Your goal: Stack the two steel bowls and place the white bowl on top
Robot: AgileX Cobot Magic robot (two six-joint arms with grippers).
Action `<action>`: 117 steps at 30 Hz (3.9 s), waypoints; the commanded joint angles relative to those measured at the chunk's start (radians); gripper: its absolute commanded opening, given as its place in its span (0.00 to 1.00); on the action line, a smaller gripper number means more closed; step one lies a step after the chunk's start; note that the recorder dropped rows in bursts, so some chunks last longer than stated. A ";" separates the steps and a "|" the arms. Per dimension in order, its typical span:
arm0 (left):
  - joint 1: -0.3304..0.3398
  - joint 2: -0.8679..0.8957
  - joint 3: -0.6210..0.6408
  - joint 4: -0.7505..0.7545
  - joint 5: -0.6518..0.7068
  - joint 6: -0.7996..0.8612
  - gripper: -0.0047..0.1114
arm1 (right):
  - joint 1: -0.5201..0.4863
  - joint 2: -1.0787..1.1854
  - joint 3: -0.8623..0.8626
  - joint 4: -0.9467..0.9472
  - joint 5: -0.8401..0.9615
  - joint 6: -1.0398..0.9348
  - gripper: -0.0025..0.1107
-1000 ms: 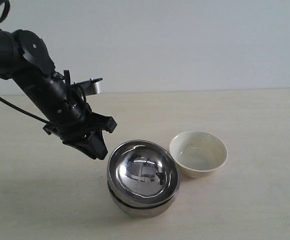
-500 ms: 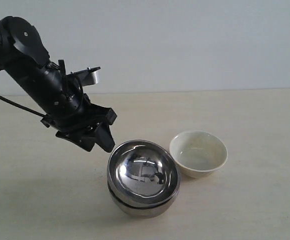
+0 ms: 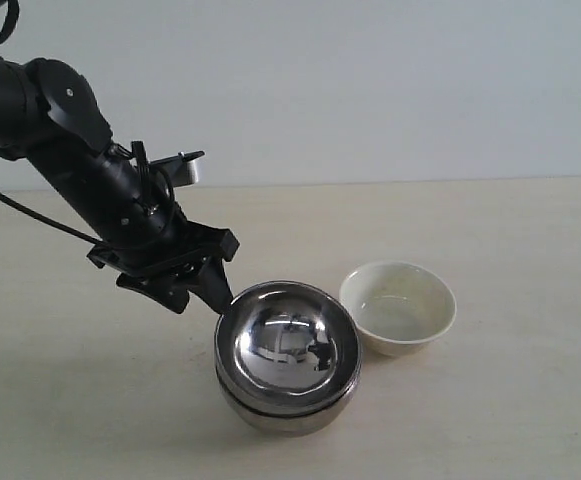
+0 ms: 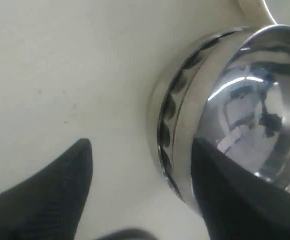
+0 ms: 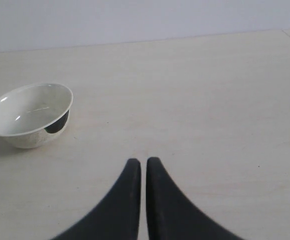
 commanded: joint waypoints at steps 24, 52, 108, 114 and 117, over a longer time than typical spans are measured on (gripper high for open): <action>0.001 -0.045 -0.010 0.060 0.017 -0.008 0.52 | -0.003 -0.004 0.000 -0.002 -0.004 0.000 0.02; 0.078 -0.839 0.885 -0.288 -0.729 0.196 0.07 | -0.003 -0.004 0.000 -0.002 -0.004 0.000 0.02; 0.378 -1.937 1.391 -0.207 -1.082 0.371 0.07 | -0.003 -0.004 0.000 -0.002 -0.003 0.000 0.02; 0.378 -1.937 1.391 -0.152 -0.955 0.356 0.07 | -0.003 -0.004 0.000 -0.002 -0.003 0.000 0.02; 0.378 -1.937 1.391 0.049 -0.820 0.203 0.07 | -0.003 -0.004 0.000 -0.002 -0.003 0.000 0.02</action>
